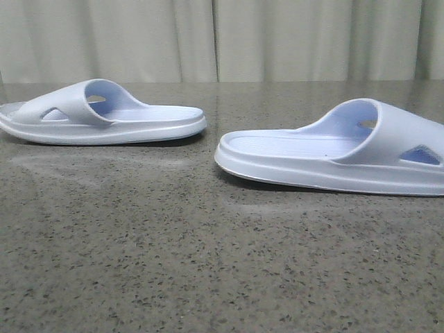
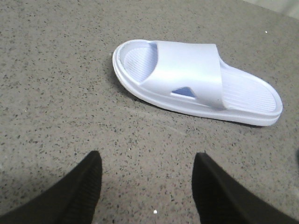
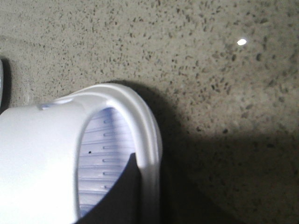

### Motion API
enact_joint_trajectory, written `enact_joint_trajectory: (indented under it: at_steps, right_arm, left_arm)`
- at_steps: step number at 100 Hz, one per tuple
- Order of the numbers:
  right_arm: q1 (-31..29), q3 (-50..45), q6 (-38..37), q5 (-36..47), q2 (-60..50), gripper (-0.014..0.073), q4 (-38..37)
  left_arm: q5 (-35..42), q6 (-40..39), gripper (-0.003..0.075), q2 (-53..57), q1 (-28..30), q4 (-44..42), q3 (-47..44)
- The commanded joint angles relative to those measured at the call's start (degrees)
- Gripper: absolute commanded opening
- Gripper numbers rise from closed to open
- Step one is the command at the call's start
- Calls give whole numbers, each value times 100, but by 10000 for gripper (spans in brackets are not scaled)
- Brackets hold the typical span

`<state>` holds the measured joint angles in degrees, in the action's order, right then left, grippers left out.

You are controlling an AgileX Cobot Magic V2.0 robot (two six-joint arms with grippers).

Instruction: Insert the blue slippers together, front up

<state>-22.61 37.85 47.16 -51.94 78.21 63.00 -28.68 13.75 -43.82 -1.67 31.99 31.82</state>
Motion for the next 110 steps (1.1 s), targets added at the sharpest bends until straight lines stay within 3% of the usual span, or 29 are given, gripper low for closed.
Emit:
enact_joint_trajectory:
  at_steps: [1, 15, 28, 43, 59, 110]
  right_arm:
    - [-21, 113, 124, -78, -86, -104, 120]
    - [-21, 113, 124, -48, -86, -104, 120]
    - [-21, 113, 133, -25, -86, -104, 120]
    - [-21, 113, 224, -25, -86, -104, 120]
    - [-21, 113, 224, 0, -86, -104, 135]
    - [-21, 113, 281, 53, -86, -104, 146]
  left_arm:
    - [448, 36, 379, -409, -44, 382, 443]
    - [438, 297, 379, -1223, -31, 876, 1047]
    - [99, 987, 379, -2007, 127, 1934, 1568]
    - [-536, 2230, 379, -2800, 808, 3553, 1835]
    - [-1709, 3507, 379, -3535, 1536, 5171, 1845]
    - [-1942, 4415, 379, -4593, 1557, 5996, 1846]
